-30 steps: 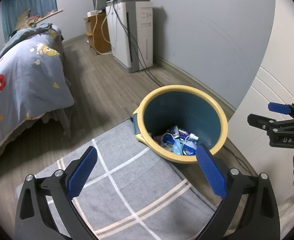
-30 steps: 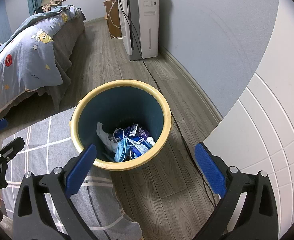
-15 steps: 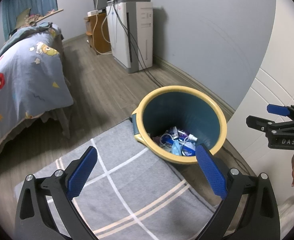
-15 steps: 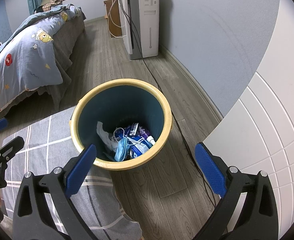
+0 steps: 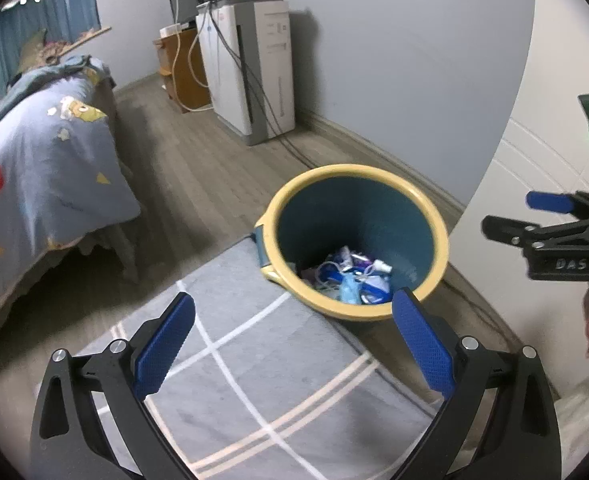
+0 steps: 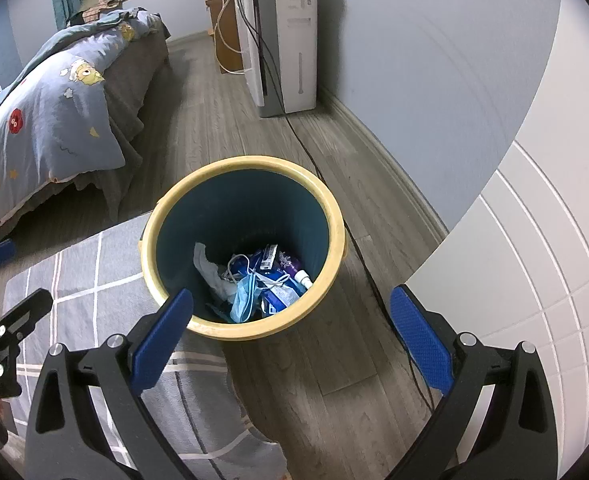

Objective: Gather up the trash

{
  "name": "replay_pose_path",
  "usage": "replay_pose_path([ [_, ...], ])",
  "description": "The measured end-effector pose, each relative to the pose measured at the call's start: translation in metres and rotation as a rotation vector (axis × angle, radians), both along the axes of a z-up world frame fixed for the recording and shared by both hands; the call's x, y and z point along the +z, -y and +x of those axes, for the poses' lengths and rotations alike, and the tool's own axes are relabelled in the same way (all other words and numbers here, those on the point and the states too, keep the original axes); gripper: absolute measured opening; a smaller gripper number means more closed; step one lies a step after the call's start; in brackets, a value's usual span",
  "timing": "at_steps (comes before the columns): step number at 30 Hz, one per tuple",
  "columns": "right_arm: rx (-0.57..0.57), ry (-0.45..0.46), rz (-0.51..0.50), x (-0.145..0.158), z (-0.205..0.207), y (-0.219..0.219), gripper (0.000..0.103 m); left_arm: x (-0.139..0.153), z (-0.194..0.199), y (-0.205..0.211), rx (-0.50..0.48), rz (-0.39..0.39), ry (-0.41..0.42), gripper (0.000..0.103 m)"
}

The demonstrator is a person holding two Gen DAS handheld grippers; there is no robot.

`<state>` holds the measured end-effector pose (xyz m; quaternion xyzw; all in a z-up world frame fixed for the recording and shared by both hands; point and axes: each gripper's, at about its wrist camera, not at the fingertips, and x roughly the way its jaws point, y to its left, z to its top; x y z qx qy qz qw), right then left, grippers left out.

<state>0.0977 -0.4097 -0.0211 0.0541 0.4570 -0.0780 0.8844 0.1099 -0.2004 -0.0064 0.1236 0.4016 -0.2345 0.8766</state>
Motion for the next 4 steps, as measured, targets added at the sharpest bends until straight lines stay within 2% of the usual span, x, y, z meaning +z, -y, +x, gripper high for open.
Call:
replay_pose_path([
  [4, -0.007, -0.009, 0.0, -0.0007, 0.0011, -0.0032, 0.097, 0.0041, -0.0033, -0.0033, -0.008, 0.004, 0.015, 0.098],
])
